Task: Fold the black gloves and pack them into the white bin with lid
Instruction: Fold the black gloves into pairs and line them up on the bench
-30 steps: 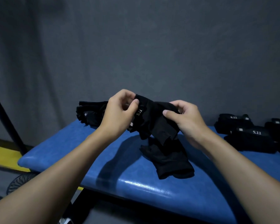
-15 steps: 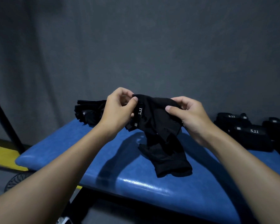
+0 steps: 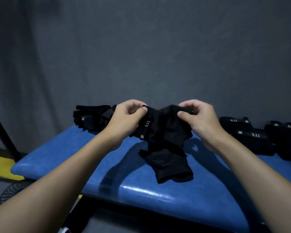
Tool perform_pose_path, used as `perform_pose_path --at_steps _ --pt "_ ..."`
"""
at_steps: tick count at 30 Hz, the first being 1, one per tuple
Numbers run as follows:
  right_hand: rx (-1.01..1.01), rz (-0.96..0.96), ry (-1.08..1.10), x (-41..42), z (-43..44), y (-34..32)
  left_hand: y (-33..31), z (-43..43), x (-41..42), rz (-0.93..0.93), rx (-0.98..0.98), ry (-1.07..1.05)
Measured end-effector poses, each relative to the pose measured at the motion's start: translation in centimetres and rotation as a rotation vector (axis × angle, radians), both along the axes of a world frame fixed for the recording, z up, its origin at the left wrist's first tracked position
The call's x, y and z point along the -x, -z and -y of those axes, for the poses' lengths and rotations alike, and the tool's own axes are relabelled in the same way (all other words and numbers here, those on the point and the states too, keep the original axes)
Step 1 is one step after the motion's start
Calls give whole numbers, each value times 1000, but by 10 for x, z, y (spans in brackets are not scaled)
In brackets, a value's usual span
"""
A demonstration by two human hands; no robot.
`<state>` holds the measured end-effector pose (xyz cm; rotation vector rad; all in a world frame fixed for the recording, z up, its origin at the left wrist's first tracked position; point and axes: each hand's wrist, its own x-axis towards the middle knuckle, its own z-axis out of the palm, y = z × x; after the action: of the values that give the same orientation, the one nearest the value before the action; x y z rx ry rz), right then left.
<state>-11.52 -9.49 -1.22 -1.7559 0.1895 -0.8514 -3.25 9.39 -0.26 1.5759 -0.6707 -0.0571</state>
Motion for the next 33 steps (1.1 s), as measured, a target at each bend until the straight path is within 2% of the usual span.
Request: perform_pose_path --at_steps 7,13,16,21,25,28,31,33 --pt "239 -73 147 9 16 2 5 2 9 29 -131 263" --pt "306 -102 186 21 26 5 5 14 19 -34 -175 372" --pt "298 -125 198 31 31 7 11 24 23 -15 -207 338" --pt "291 -193 207 47 38 15 35 44 18 193 -334 180" --pt "259 -237 159 59 44 23 52 59 14 245 -492 223" --pt "225 -364 154 69 45 30 63 72 16 267 -564 236" --pt "228 -466 142 74 46 41 70 83 21 350 -654 199" --pt "188 -451 84 77 46 44 72 86 25 418 -723 164"
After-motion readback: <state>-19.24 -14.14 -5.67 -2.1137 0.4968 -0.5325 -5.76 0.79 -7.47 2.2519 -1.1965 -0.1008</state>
